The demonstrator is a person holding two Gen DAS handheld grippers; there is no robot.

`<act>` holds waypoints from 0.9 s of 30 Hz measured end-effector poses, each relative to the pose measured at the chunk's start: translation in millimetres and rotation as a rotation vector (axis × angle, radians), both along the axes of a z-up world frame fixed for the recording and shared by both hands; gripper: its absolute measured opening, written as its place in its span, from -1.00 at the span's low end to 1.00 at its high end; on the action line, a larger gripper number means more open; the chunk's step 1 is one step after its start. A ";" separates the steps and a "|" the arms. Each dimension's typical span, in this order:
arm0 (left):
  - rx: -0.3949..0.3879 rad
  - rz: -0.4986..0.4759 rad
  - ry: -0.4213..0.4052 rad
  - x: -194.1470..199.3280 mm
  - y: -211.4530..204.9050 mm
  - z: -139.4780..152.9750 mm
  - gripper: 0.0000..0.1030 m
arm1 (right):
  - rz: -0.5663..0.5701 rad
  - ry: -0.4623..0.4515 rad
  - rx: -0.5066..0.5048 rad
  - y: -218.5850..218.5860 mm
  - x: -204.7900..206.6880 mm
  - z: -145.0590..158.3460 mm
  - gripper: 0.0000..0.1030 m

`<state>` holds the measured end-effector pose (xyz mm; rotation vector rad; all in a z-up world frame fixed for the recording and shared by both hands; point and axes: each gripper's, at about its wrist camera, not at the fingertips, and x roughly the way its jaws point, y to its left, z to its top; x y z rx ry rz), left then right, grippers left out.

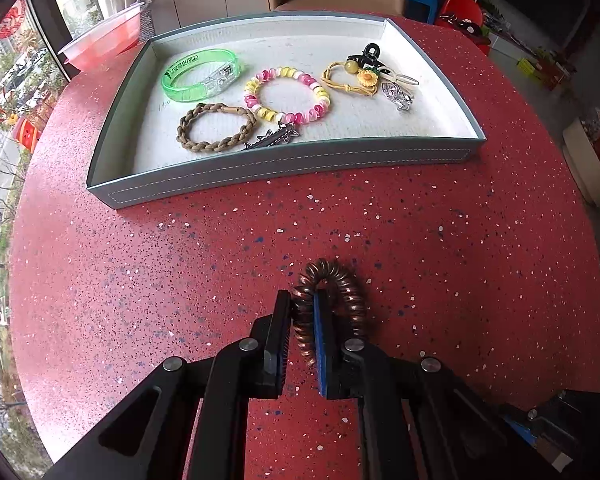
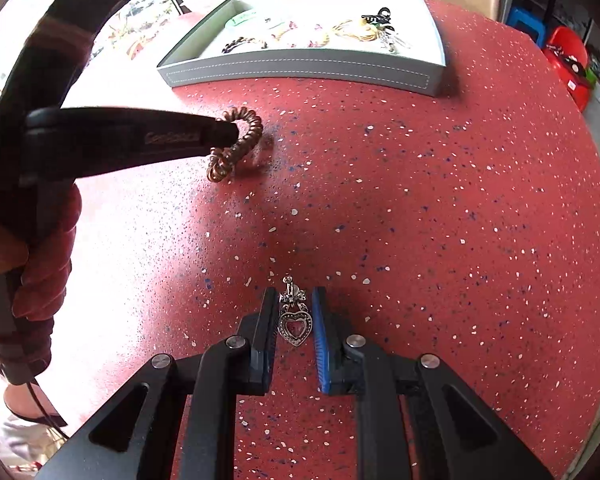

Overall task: Organize jewelry
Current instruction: 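Carry the heart pendant into the tray with the right gripper while the left carries the coiled hair tie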

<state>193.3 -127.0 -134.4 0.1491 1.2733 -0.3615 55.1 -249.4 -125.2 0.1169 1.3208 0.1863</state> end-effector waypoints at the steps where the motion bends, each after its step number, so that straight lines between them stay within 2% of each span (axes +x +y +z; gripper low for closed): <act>1: -0.010 0.004 0.000 -0.3 2.5 2.1 -0.42 | -0.020 0.002 0.018 -4.8 3.2 2.8 -0.65; 7: -0.050 0.039 0.000 6.1 24.6 13.5 -0.42 | -0.116 0.008 0.109 -37.3 15.4 14.5 -0.65; 12: -0.072 0.062 -0.006 2.7 36.3 22.4 -0.42 | -0.166 -0.002 0.152 -41.0 23.2 17.5 -0.65; 20: -0.089 0.091 -0.031 2.4 47.1 38.1 -0.42 | -0.197 -0.028 0.194 -50.6 45.6 32.0 -0.65; 27: -0.102 0.123 -0.070 21.1 54.9 55.8 -0.42 | -0.200 -0.061 0.223 -55.7 77.8 47.5 -0.65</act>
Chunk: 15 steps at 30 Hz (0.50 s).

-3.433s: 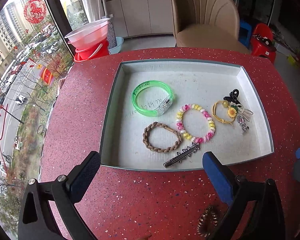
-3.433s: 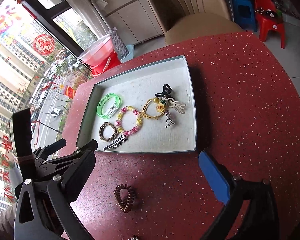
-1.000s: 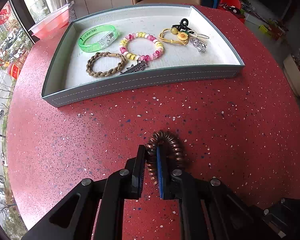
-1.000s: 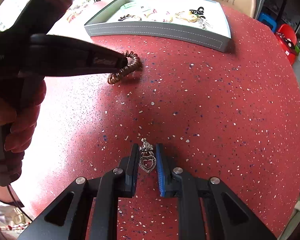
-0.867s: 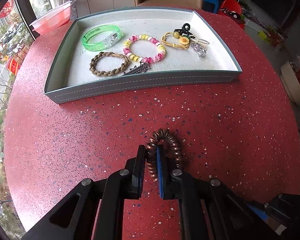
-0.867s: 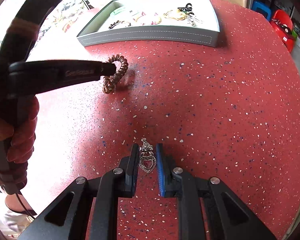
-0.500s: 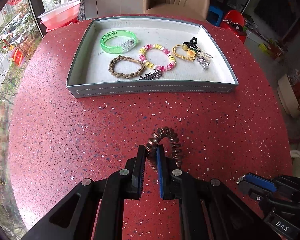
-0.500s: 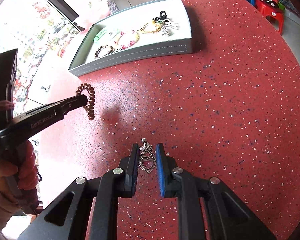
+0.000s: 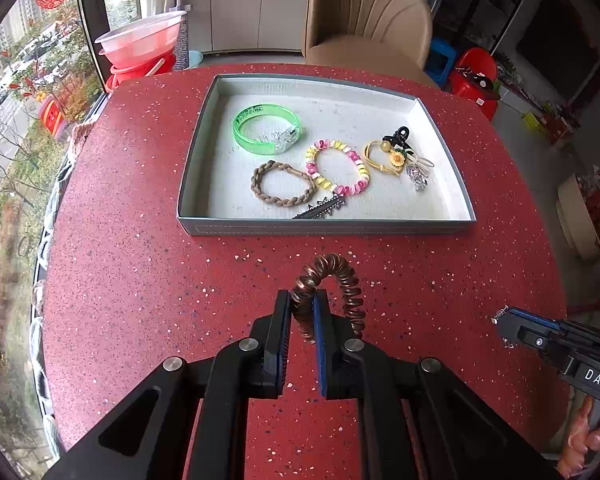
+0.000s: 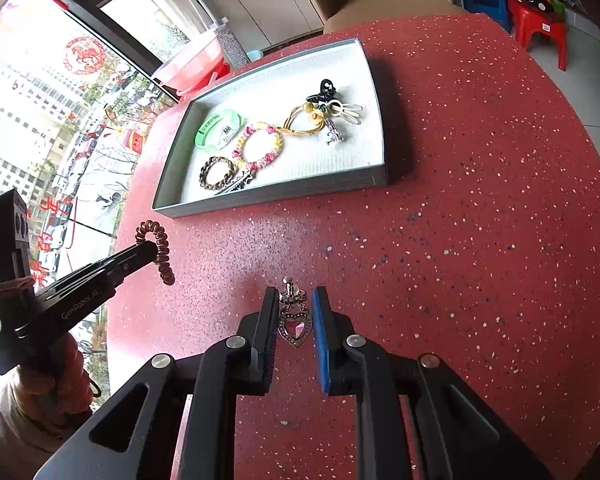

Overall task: Organize jewelry
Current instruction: 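Carry the heart pendant into the tray with the right gripper while the left carries the coiled hair tie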

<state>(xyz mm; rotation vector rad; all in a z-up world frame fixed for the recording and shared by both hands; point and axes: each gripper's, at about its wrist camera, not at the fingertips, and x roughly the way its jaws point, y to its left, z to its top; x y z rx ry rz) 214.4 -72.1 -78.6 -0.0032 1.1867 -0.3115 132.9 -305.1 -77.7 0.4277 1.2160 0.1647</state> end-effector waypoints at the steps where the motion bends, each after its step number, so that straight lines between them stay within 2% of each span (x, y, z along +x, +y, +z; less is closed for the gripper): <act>1: 0.000 0.004 -0.007 3.5 0.5 2.2 -0.42 | 0.001 -0.006 0.001 -0.5 5.6 2.3 -0.65; 8: 0.006 0.041 -0.040 34.7 2.8 10.4 -0.42 | 0.021 -0.050 -0.001 -2.3 49.1 14.8 -0.65; 15: 0.019 0.067 -0.052 64.8 2.6 8.2 -0.42 | 0.030 -0.060 0.011 -1.6 84.8 13.4 -0.65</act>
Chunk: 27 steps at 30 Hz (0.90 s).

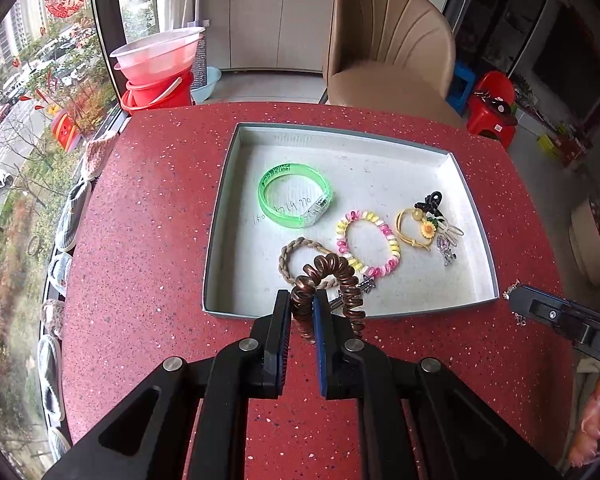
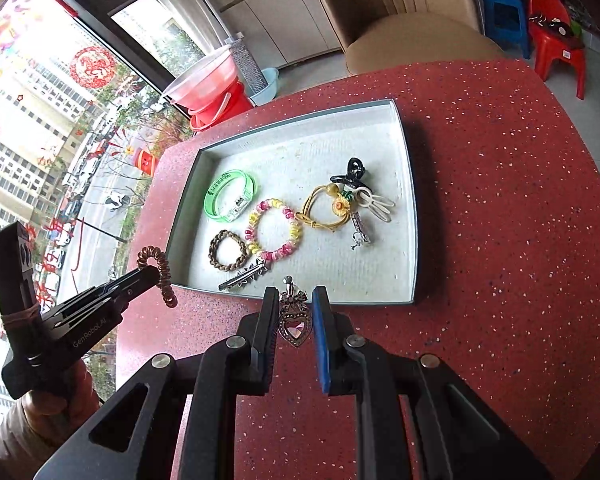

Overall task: Organize jewelry
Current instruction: 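Carry the heart pendant into the tray with the right gripper while the left carries the coiled hair tie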

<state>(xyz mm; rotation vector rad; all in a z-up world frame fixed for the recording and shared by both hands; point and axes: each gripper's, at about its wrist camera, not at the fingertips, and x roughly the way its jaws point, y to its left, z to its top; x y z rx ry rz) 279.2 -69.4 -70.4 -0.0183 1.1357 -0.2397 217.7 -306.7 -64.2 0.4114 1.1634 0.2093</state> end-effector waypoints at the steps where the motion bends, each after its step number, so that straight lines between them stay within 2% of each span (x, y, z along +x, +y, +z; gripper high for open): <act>1: 0.003 0.002 0.001 3.5 -0.4 -1.2 -0.42 | 0.000 0.002 0.004 0.4 4.8 -1.6 -0.65; 16: 0.073 0.024 0.030 43.1 -13.0 -33.3 -0.42 | 0.014 0.067 0.038 3.7 53.4 -38.8 -0.65; 27: 0.129 0.039 0.070 62.8 -19.4 -59.5 -0.42 | 0.019 0.128 -0.002 0.8 70.8 -71.4 -0.65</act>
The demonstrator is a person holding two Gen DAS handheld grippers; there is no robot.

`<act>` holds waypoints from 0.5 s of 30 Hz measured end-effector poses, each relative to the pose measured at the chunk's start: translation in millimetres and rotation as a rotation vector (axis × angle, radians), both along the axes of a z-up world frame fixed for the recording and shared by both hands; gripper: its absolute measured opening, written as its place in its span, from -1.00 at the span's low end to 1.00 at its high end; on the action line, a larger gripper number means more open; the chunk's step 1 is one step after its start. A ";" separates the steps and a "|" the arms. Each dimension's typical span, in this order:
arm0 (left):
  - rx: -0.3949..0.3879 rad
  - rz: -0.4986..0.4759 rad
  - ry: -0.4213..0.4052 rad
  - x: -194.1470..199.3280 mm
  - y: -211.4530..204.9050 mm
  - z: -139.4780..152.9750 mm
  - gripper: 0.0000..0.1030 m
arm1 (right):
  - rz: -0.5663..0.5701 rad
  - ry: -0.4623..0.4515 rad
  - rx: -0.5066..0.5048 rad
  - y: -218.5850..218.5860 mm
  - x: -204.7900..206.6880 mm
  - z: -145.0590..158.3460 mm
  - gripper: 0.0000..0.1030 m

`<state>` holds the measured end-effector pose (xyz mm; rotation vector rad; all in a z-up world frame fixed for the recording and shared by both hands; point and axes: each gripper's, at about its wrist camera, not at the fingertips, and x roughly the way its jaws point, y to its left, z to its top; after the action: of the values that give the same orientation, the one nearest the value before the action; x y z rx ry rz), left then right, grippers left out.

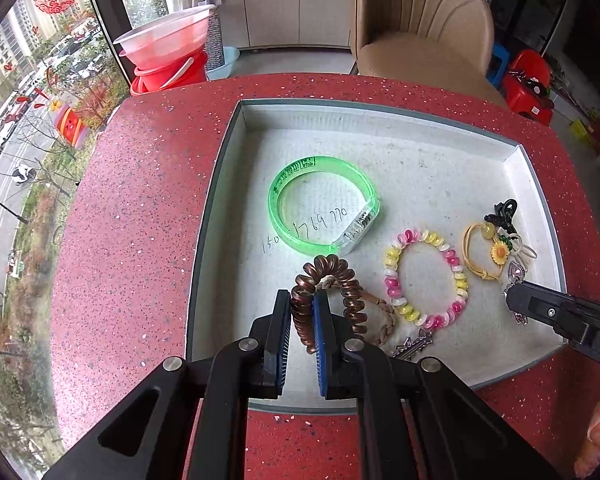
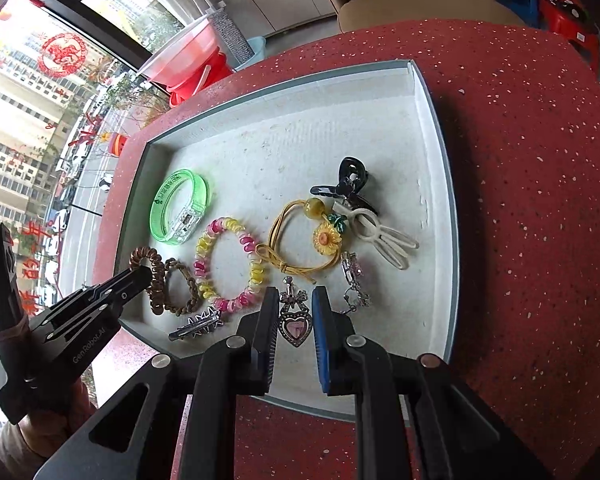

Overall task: Organize jewelry
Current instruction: 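Carry the heart pendant into the tray with the right gripper while the left carries the coiled hair tie, then open the left gripper to drop the coiled hair tie while the right releases the heart pendant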

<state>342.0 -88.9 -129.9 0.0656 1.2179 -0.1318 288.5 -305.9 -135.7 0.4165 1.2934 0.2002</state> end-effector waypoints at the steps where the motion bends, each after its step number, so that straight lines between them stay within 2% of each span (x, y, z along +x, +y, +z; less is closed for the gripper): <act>1: 0.009 -0.001 0.001 1.2 -1.0 -1.8 -0.42 | -0.003 0.003 -0.010 -1.3 0.9 -1.4 -0.65; 7: 0.028 0.004 0.012 5.6 -2.9 -11.4 -0.42 | 0.017 -0.001 -0.074 -2.8 4.5 -5.2 -0.64; 15: 0.061 -0.013 0.000 4.5 -12.1 -12.6 -0.42 | 0.034 0.012 -0.066 1.0 7.2 -6.0 -0.63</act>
<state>346.4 -100.9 -142.6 0.1267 1.2217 -0.1055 295.7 -304.9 -141.7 0.3406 1.3162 0.1830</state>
